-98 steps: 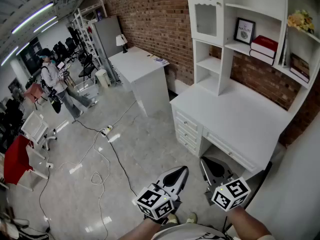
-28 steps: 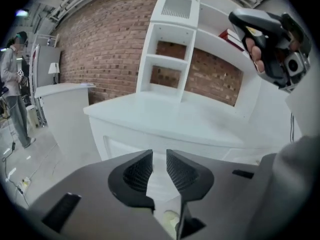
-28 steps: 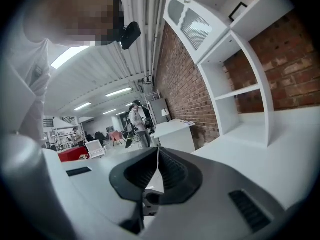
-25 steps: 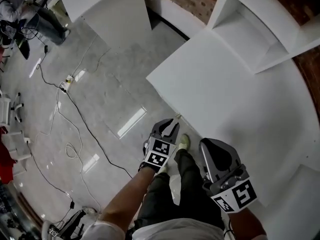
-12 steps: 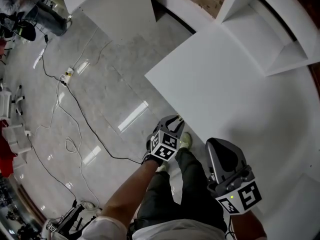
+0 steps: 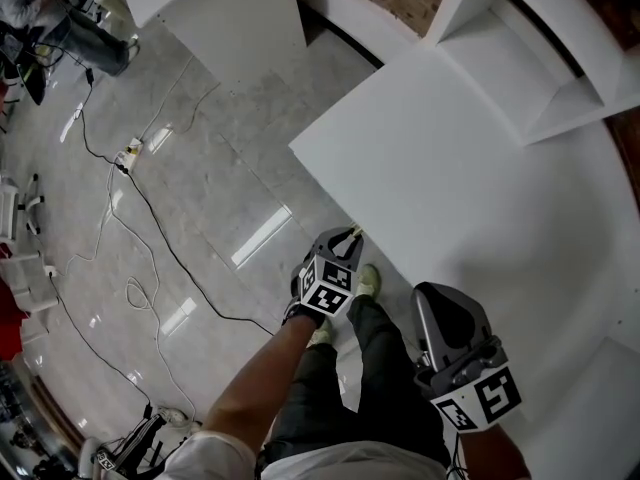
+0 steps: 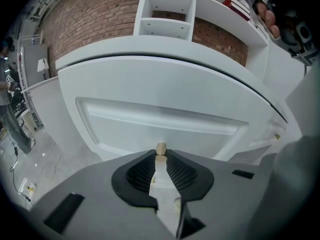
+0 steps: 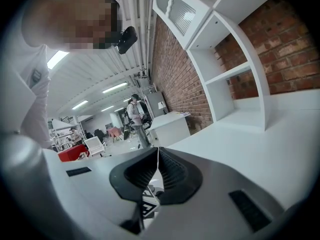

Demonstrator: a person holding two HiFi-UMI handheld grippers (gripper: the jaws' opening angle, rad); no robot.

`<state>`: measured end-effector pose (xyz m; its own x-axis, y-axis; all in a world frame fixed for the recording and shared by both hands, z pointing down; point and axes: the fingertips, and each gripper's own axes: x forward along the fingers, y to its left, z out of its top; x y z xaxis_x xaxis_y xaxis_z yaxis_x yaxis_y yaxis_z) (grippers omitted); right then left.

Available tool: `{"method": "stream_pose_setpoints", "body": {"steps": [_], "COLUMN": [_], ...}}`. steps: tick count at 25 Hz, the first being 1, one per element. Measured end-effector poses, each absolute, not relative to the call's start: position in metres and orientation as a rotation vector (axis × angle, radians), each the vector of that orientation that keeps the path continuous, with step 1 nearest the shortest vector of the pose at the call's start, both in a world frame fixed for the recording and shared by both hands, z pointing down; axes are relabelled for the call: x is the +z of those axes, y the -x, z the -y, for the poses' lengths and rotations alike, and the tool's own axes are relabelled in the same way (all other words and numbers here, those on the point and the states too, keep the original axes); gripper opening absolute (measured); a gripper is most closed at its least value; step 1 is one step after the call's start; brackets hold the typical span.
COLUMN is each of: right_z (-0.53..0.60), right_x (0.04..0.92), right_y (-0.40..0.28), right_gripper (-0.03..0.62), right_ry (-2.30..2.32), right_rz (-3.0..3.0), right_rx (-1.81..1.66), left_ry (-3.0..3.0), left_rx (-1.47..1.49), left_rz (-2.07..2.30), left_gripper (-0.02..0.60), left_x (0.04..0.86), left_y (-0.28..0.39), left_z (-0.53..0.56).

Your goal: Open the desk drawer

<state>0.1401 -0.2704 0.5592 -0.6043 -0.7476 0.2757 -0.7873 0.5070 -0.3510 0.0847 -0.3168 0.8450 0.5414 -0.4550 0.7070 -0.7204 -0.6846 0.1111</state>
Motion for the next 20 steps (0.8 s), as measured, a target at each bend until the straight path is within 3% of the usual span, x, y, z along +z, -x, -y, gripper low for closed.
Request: {"method": "stream_pose_setpoints", "body": {"steps": [20], "right_z": [0.206], "right_x": [0.53], "right_y": [-0.074], "right_gripper": [0.018], "right_ry": [-1.34], "right_rz": [2.646], "right_rx": [0.647], "left_ry": [-2.359], "left_rx": [0.986], "left_rz": [0.98], "left_gripper": [0.078], "left_x": [0.841], "left_y": [0.012], "left_z": [0.226]}}
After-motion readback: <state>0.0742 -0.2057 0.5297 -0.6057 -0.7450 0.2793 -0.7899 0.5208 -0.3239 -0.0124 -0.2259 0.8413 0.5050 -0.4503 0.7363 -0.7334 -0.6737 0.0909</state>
